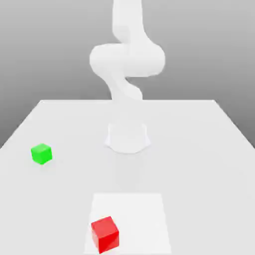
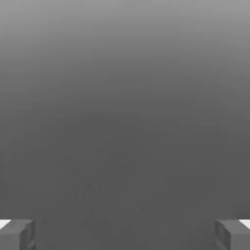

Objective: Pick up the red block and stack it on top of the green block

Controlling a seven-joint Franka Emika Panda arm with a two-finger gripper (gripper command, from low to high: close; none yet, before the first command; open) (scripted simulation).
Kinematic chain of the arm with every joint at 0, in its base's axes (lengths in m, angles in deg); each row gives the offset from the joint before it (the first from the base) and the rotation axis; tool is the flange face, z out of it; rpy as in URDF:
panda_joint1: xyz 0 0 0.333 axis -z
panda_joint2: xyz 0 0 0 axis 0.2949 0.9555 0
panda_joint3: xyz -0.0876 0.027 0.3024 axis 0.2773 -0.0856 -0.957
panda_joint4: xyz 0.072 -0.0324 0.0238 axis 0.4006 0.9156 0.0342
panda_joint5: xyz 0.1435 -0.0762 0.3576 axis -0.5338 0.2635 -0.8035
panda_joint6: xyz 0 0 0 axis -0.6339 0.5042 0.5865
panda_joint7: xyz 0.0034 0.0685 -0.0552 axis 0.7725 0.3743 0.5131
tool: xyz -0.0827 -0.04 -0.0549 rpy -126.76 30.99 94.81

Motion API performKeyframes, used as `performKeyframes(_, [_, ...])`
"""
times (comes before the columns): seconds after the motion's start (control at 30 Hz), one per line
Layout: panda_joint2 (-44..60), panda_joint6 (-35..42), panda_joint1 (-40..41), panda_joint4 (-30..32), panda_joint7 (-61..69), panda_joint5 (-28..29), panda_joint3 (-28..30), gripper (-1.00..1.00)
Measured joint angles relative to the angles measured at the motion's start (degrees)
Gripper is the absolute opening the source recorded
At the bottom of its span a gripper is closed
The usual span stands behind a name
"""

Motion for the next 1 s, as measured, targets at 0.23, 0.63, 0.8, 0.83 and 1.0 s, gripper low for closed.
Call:
performKeyframes(0.23, [14.85,-5.88,4.86,2.98,-14.37,-0.56,-3.07,0.00])
performKeyframes(0.63, [39.83,-15.72,9.81,7.96,-40.98,2.08,-5.10,0.00])
performKeyframes(0.8, [50.22,-19.94,9.42,9.93,-51.42,2.67,-3.74,0.00])
performKeyframes(0.83, [52.29,-21.28,9.22,9.93,-52.45,2.84,-3.42,0.00])
performKeyframes(1.0, [61.89,-28.95,8.08,8.74,-54.31,4.19,-1.92,-1.00])
